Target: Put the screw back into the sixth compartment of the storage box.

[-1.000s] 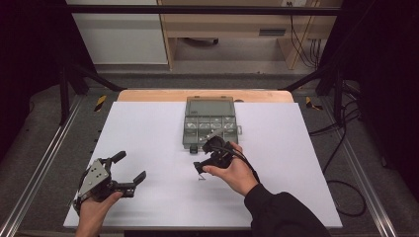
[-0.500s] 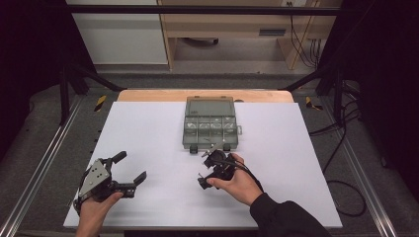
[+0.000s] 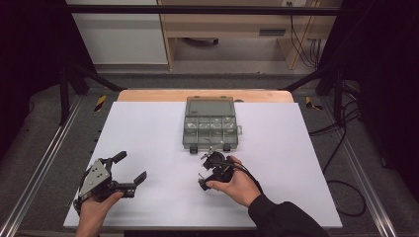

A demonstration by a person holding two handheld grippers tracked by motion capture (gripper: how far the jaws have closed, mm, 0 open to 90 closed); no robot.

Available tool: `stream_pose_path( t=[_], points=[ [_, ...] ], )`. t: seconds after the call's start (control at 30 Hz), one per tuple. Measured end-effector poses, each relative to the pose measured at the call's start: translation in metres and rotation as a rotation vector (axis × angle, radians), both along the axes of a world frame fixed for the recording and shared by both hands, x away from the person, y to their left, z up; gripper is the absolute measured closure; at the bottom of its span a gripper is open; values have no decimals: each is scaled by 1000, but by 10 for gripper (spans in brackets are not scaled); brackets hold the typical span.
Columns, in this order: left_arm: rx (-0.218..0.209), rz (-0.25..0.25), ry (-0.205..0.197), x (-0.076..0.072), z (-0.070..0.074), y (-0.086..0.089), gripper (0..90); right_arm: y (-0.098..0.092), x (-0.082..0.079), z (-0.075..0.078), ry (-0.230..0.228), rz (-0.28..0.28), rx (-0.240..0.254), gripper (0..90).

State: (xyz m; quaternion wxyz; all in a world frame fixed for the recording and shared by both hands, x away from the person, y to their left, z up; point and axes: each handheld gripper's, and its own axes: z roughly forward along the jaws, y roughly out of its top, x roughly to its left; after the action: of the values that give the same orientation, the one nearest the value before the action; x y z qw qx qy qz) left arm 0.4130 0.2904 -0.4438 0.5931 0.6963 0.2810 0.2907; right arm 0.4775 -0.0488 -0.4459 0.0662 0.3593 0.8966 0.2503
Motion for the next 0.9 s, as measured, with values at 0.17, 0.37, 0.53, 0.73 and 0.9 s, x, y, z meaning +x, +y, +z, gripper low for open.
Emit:
stream_pose_path(
  t=[0.17, 0.37, 0.53, 0.73, 0.9],
  points=[
    [-3, -1, 0, 0, 0, -1, 18, 1, -1, 1, -35, 23, -9, 328],
    [3, -1, 0, 0, 0, 0, 19, 4, -2, 3, -26, 17, 19, 441],
    [-1, 1, 0, 0, 0, -1, 19, 7, -2, 3, -29, 20, 24, 514],
    [3, 0, 0, 0, 0, 0, 19, 9, 1, 1, -33, 13, 36, 584],
    [5, -2, 0, 0, 0, -1, 19, 11, 4, -1, -31, 13, 35, 641]
  ],
)
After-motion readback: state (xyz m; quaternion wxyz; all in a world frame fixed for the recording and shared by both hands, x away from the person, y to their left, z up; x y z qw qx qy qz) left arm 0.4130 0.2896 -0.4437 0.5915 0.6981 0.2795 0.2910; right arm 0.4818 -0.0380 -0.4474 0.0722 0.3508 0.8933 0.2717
